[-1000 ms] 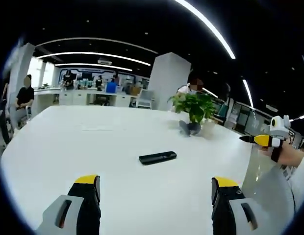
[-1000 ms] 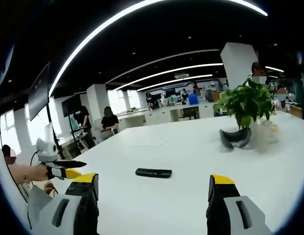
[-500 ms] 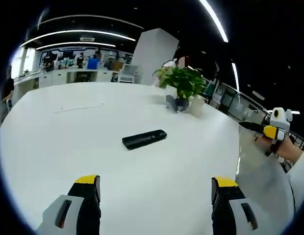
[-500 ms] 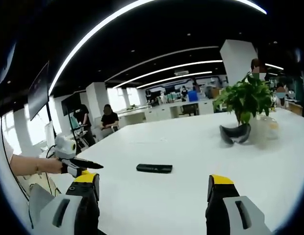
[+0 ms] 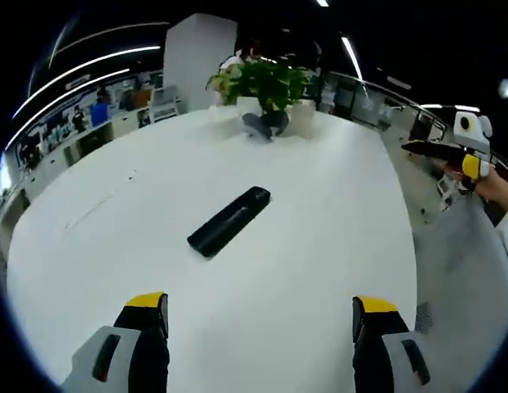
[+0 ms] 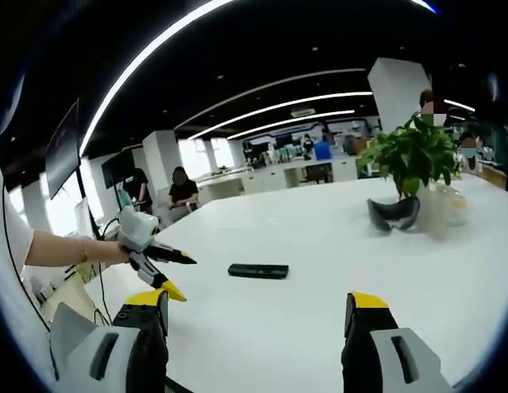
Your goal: Press the specified remote control buttons in sequence, fully releasing each button before pressing the next.
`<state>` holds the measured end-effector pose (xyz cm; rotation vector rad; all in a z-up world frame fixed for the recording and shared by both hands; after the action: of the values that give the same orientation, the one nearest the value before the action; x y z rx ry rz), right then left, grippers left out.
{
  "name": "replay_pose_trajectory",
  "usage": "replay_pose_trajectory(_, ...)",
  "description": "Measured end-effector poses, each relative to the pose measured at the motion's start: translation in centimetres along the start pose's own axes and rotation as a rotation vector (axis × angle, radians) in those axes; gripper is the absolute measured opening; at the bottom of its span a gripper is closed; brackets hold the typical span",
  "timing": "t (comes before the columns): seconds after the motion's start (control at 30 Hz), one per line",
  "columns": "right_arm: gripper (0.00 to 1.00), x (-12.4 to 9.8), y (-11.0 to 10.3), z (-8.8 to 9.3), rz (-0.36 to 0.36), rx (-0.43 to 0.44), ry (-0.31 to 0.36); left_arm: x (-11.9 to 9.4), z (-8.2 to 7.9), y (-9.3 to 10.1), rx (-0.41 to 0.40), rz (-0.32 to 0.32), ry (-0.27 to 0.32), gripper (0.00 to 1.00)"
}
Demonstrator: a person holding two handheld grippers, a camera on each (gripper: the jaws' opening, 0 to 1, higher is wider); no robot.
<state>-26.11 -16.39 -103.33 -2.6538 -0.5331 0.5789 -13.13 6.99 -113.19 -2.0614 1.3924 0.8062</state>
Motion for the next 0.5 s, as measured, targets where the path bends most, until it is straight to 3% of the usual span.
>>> replay_pose_trajectory(0.2,0.88,0.2,-0.2,0.5,-0.005,-0.014,-0.032,1.7,-0.6,-1.1,0.082,0.063,-0.068,0.93)
replay_pose_trajectory(0.37,0.87,0.2,0.0,0.6,0.003,-0.029,-0.046,2.9,-1.0,-2.1,0.206,0.113,-0.152,0.91)
replay_pose_trajectory(0.5,0.86,0.2,0.3,0.6,0.012,-0.033,-0.052,4.1,-1.4,-3.1,0.231,0.145,-0.196,0.88)
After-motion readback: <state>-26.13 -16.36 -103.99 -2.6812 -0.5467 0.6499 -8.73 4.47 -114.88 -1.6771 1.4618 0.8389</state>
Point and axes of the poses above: the point that each gripper's makers call its tool centre point, and the gripper's own axes: x roughly forward along the fingers, y roughly to its right, z roughly out of its underside, the point moved 3 cm from there along -x, roughly backward along the fingers, and after that the axes turned 13 degrees about x, right-handed, at the moved point
